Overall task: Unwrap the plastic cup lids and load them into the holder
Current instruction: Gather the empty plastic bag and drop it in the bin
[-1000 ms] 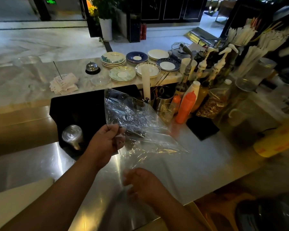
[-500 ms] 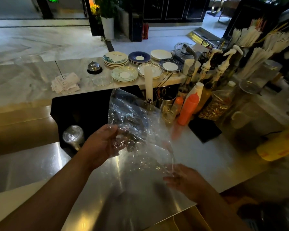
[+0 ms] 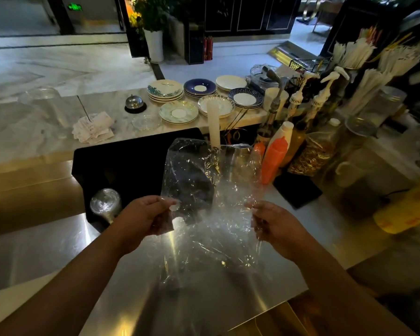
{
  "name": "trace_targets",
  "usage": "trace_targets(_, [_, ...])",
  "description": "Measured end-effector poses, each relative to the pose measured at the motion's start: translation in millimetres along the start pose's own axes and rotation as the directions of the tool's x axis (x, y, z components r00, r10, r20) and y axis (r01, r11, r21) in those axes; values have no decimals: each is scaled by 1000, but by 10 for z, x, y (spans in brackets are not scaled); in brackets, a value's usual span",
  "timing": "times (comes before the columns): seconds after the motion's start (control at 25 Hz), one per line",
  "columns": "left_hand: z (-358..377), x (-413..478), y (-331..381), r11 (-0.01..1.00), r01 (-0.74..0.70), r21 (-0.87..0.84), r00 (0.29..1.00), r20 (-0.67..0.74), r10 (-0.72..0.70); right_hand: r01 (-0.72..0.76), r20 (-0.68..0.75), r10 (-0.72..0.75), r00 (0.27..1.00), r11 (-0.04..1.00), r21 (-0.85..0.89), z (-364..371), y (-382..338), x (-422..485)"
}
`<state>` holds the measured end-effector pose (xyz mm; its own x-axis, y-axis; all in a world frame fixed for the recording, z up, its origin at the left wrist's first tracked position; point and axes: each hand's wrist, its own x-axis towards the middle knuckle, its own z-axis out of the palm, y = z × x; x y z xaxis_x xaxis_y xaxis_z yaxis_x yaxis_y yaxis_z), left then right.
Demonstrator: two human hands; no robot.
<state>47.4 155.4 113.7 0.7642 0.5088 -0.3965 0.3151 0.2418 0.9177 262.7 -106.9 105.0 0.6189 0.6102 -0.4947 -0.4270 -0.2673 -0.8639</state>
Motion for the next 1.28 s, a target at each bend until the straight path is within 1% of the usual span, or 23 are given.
trace_targets(0.08, [25,39,-26,999,8,-40,999,43,-6,14,-13,-14,1000,998,65,-52,0,-5])
trace_targets(0.16, [98,74,-39,1000,7,-6,997,77,-6,44,-22,-43,999,995,88,-92,-43,-52])
trace_targets(0.36, [296,168,38,995,-86,56,982,175,75,30,-65,-22,998,992,123,-273,-182,-271])
trace_targets(0.4, [373,205,74,994,-79,70,987,148,68,32,-106,-23,994,997,77,-345,-208,-324])
trace_targets(0.44, [462,252,110,992,-88,92,993,90,80,42,-158,-54,986,996,-81,-409,-240,-386])
trace_targets(0.48, [567,320,134,983,-125,132,992,24,123,46,-214,-118,970,948,-315,-464,-268,-456])
trace_targets(0.52, [688,392,166,960,-186,207,981,-5,192,35,-244,-189,951,853,-521,-491,-286,-518])
trace_targets(0.56, [811,468,184,912,-269,311,962,37,271,16,-257,-246,935,751,-660,-490,-299,-566])
trace_targets(0.6, [963,545,185,832,-355,427,935,160,317,9,-257,-289,922,680,-733,-475,-305,-612])
trace_targets(0.64, [1122,608,169,717,-431,547,900,314,302,16,-240,-321,916,628,-778,-445,-308,-645])
trace_targets(0.72, [1459,724,81,455,-554,697,820,550,156,66,-153,-377,914,510,-858,-411,-303,-689])
trace_targets(0.76, [1644,737,40,369,-584,723,795,601,83,104,-91,-403,911,437,-893,-425,-293,-701])
trace_targets(0.8, [1832,718,-5,327,-599,731,780,624,32,138,-42,-428,903,380,-915,-467,-267,-720])
trace_targets(0.84, [2001,709,-56,322,-603,729,775,632,20,156,-25,-456,890,354,-922,-523,-238,-742])
trace_targets(0.92, [2272,675,-168,405,-579,707,786,616,49,128,-118,-539,834,397,-909,-718,-144,-826])
trace_targets(0.96, [2378,653,-218,491,-534,688,809,584,61,100,-228,-576,785,481,-871,-853,-73,-899])
trace_targets(1.0, [2495,628,-271,604,-466,647,837,544,63,83,-371,-578,727,610,-788,-1030,24,-1006])
trace_targets(1.04, [2598,586,-308,726,-372,579,864,501,44,94,-508,-531,678,748,-657,-1213,144,-1127])
trace_targets(1.08, [2696,535,-334,830,-261,492,882,471,-2,137,-600,-442,667,864,-485,-1382,275,-1257])
trace_targets(1.12, [2799,484,-354,897,-150,416,887,457,-63,177,-631,-332,702,938,-297,-1552,438,-1372])
trace_targets(1.16, [2896,456,-383,927,-79,368,879,464,-109,185,-598,-227,768,974,-133,-1694,607,-1457])
trace_targets(1.24, [3113,392,-435,949,3,314,832,525,-177,50,-426,3,905,993,112,-1909,926,-1550])
trace_targets(1.28, [3209,365,-459,954,43,296,803,558,-209,-32,-318,103,942,975,220,-1981,1046,-1555])
